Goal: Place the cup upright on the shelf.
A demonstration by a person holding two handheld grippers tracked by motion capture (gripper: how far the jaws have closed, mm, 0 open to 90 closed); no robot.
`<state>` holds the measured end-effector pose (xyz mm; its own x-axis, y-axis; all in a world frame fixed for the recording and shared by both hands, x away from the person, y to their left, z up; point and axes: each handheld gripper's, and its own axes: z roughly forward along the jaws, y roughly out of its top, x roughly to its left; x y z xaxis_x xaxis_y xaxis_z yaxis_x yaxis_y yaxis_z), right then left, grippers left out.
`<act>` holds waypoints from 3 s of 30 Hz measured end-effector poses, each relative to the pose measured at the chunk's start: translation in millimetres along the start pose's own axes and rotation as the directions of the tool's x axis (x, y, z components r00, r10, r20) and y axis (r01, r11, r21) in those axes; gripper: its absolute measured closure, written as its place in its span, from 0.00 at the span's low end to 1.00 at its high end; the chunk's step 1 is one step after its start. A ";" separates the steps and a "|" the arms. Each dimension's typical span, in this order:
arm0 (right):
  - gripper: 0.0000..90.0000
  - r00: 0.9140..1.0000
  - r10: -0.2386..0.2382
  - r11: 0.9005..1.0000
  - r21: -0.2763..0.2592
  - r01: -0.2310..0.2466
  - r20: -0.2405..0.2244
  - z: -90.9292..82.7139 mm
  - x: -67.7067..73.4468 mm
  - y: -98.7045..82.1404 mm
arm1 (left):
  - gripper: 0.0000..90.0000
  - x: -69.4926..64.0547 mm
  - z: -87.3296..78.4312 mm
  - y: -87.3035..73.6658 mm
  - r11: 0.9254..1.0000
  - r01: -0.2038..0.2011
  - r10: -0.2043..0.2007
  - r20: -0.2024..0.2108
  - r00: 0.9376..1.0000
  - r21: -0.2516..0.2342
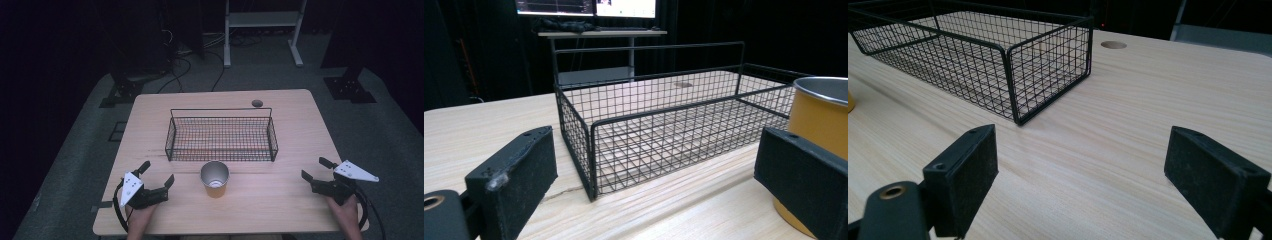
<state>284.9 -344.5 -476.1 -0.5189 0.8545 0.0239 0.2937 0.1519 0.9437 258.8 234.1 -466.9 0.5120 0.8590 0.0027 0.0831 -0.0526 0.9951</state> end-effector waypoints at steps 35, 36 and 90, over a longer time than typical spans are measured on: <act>0.14 1.000 0.002 1.000 0.001 -0.002 0.002 0.3 -0.5 0.1 | 0.02 -27.1 5.4 5.8 0.997 -0.072 0.068 0.228 0.971 0.009; 0.14 1.000 0.002 1.000 0.001 -0.002 0.002 0.3 -0.2 0.1 | 0.02 -28.4 6.0 5.8 0.997 -0.074 0.070 0.234 0.970 0.008; 0.14 1.000 -0.005 1.000 0.002 0.005 -0.001 0.8 0.2 0.3 | 0.02 -83.9 48.8 3.2 0.988 -0.140 0.106 0.363 0.926 0.069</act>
<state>285.5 -343.9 -476.1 -0.5212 0.8532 0.0193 0.2924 0.1573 0.9433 257.9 137.1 -468.7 0.7934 0.6045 0.0718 0.0695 -0.2071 0.9759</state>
